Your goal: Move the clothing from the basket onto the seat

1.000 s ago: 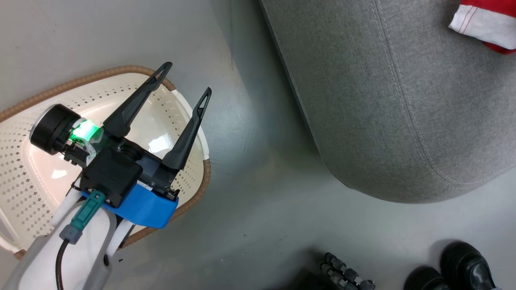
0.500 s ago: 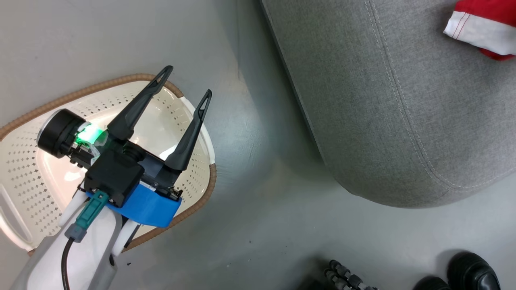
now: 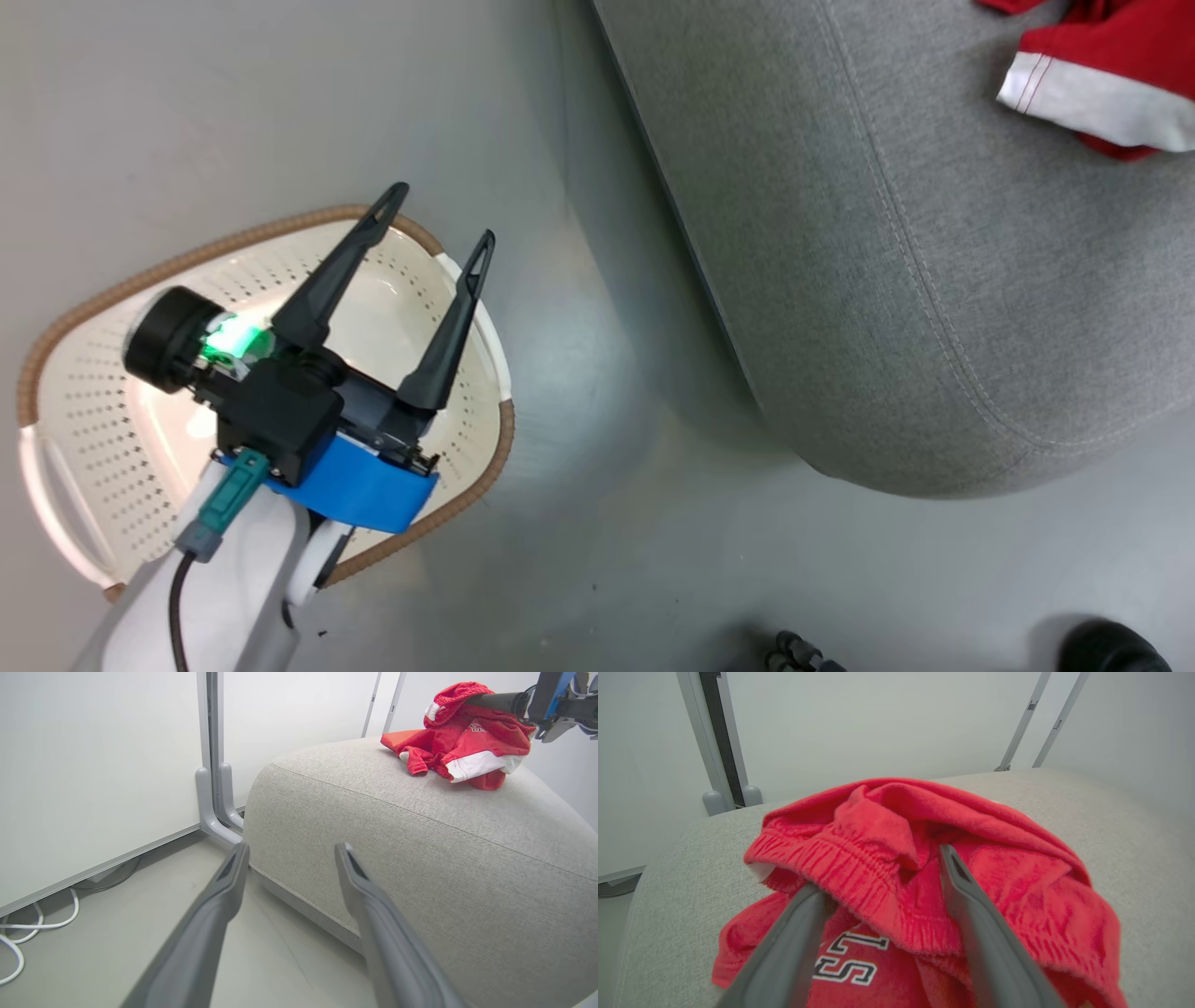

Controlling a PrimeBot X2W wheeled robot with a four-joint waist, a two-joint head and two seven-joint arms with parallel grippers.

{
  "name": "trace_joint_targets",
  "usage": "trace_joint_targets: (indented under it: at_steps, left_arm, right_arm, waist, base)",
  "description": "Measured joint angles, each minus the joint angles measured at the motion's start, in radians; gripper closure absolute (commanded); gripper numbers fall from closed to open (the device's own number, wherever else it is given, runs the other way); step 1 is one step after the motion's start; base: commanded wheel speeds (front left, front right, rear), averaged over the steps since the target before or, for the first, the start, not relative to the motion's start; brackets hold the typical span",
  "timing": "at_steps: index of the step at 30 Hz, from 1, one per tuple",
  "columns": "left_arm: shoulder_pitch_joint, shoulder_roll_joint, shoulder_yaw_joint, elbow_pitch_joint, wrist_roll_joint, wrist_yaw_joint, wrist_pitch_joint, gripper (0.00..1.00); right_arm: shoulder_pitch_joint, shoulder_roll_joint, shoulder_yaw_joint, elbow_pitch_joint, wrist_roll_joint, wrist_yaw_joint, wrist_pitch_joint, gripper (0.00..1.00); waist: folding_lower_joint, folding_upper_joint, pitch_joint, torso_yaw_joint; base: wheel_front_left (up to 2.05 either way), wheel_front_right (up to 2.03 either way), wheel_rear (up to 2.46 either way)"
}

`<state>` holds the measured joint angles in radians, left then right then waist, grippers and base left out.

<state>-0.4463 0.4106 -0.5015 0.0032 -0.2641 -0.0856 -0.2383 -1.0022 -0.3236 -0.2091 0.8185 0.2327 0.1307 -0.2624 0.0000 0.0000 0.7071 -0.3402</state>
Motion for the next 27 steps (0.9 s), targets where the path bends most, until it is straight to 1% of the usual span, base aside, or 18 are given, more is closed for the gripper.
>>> trace_joint_targets:
  at_steps: [2, 8, 14, 22, 27]
  left_arm:
    - [0.002, -0.010, -0.002, 0.009, -0.002, 0.000, -0.004, 0.00]
    - [0.023, -0.068, -0.002, 0.077, -0.029, -0.003, -0.021, 0.00]
    - [0.084, -0.142, 0.040, 0.103, -0.044, -0.013, -0.023, 0.00]
    - [0.198, -0.217, 0.139, 0.141, -0.041, -0.030, -0.023, 0.00]
    - [0.270, -0.244, 0.214, 0.165, -0.033, -0.036, -0.023, 0.00]
  right_arm:
    - [0.012, -0.001, 0.003, -0.001, -0.002, 0.000, 0.000, 0.00]
    - [0.092, -0.012, 0.046, -0.010, -0.013, 0.000, 0.000, 0.00]
    - [0.160, -0.013, 0.088, -0.001, -0.033, 0.000, 0.010, 0.00]
    - [0.326, 0.010, 0.136, -0.129, -0.056, 0.000, 0.005, 0.00]
    - [0.440, 0.069, 0.130, -0.230, -0.076, 0.000, 0.003, 0.00]
  waist:
    - [0.0000, 0.0000, -0.012, 0.004]
    - [-0.0001, 0.0000, -0.095, 0.034]
    - [-0.0001, 0.0000, -0.196, 0.066]
    - [-0.0002, 0.0000, -0.346, 0.124]
    - [-0.0003, 0.0001, -0.439, 0.162]
  base:
    - [0.00, 0.00, 0.00]
    - [0.00, 0.00, 0.00]
    - [0.00, 0.00, 0.00]
    - [0.00, 0.00, 0.00]
    - [0.00, 0.00, 0.00]
